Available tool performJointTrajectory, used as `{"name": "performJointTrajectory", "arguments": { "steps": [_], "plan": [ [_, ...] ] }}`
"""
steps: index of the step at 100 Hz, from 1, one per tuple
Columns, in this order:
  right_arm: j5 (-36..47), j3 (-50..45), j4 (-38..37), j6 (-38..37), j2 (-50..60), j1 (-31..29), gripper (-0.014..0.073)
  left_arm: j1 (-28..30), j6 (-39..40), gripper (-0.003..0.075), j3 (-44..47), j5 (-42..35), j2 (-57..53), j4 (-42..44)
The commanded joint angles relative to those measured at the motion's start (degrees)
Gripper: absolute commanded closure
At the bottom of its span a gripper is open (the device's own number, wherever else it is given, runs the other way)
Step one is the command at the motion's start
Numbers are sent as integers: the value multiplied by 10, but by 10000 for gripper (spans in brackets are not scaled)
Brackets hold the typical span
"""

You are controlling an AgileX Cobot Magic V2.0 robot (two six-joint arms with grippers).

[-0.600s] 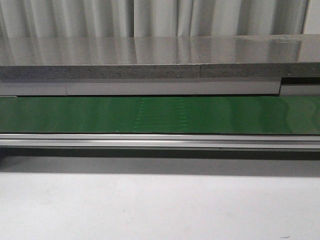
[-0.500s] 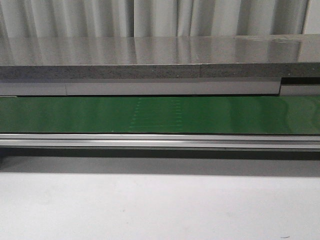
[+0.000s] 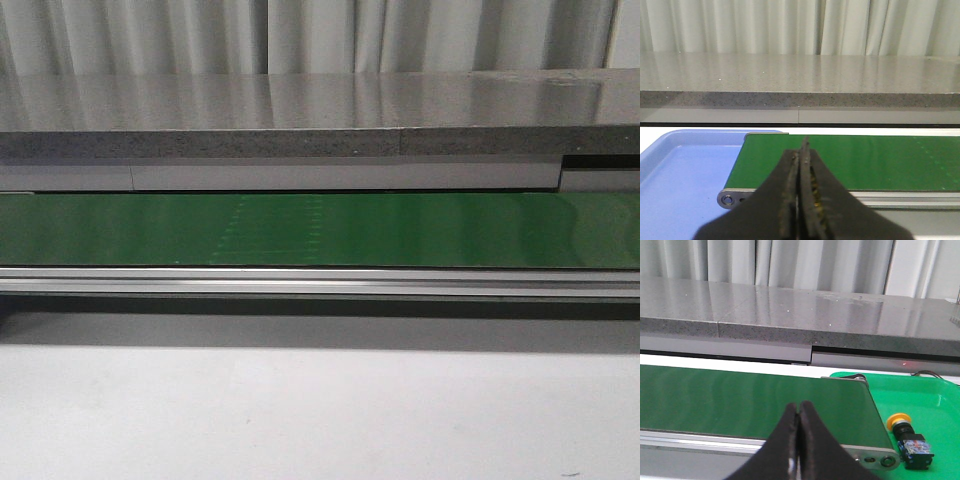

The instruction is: Move button from right to left

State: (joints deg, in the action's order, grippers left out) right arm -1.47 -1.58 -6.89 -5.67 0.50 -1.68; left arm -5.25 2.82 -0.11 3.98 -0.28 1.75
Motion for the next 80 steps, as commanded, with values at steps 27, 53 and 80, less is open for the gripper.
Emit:
{"name": "performJointTrajectory", "arguments": {
  "steps": [27,53,80],
  "plan": [
    [-36,80,-5,-2,6,0,652,-2,5,741,26,-44,-18,0],
    [-200,234,-12,-2,-69,0,652,-2,5,741,26,-44,-18,0],
    [-301,345,-25,-1,-205,0,652,-2,5,741,26,-44,-18,0]
  ]
}}
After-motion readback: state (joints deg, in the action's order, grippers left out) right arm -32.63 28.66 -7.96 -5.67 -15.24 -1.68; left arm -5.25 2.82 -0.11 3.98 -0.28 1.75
